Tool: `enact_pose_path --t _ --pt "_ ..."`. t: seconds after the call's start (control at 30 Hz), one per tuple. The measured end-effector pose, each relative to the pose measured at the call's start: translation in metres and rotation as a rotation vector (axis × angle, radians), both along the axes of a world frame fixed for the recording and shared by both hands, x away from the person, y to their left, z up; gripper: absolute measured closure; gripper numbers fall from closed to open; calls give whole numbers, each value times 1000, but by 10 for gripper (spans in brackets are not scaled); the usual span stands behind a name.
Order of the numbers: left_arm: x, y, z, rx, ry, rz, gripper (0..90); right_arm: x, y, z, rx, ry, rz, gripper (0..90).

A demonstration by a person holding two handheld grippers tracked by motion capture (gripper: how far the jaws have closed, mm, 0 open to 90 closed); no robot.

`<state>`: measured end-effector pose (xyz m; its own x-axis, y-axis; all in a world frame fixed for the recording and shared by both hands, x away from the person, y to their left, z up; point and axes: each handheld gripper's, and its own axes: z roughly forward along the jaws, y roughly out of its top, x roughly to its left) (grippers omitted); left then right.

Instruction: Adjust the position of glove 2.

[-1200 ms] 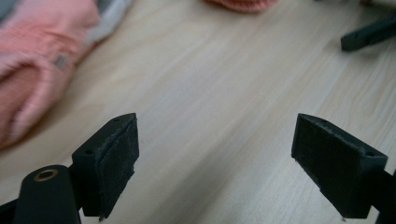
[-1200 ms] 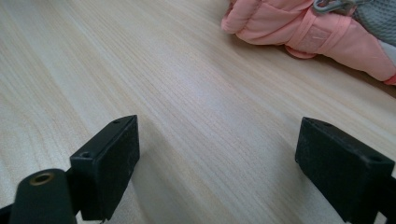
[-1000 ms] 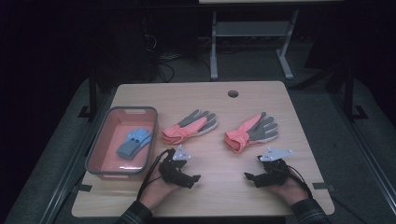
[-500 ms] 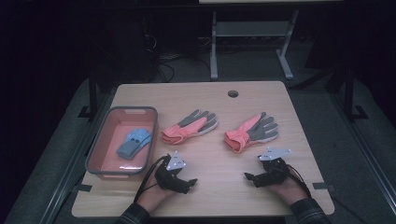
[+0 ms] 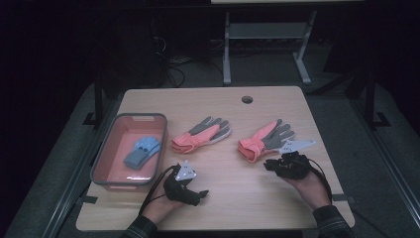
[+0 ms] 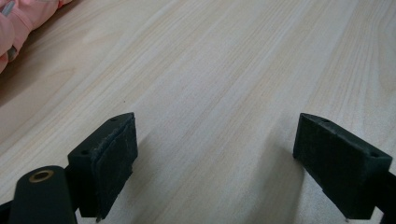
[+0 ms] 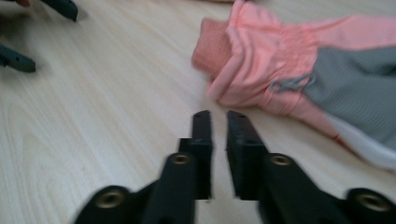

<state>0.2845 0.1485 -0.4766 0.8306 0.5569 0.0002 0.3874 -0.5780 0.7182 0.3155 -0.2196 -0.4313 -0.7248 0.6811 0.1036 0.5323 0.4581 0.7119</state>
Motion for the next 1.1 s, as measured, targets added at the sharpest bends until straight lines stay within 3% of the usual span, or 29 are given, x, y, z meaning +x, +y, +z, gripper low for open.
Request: enact_pose_path --t 0.07,0.27,0.33,0.6,0.9,1.1 --pt "1 0 0 2 -4 -2 130 6 0 6 6 -12 1 900" --pt "1 0 0 4 2 -3 129 29 3 17 23 -21 -2 900" --pt "1 0 0 4 1 -3 130 39 5 17 28 -3 -10 900" --pt "1 0 0 4 1 -3 130 68 8 15 26 -28 -43 900" --pt "1 0 0 4 1 -3 130 87 13 3 12 -14 -67 900" --pt "1 0 0 4 1 -3 130 89 22 -9 -1 24 -34 900"
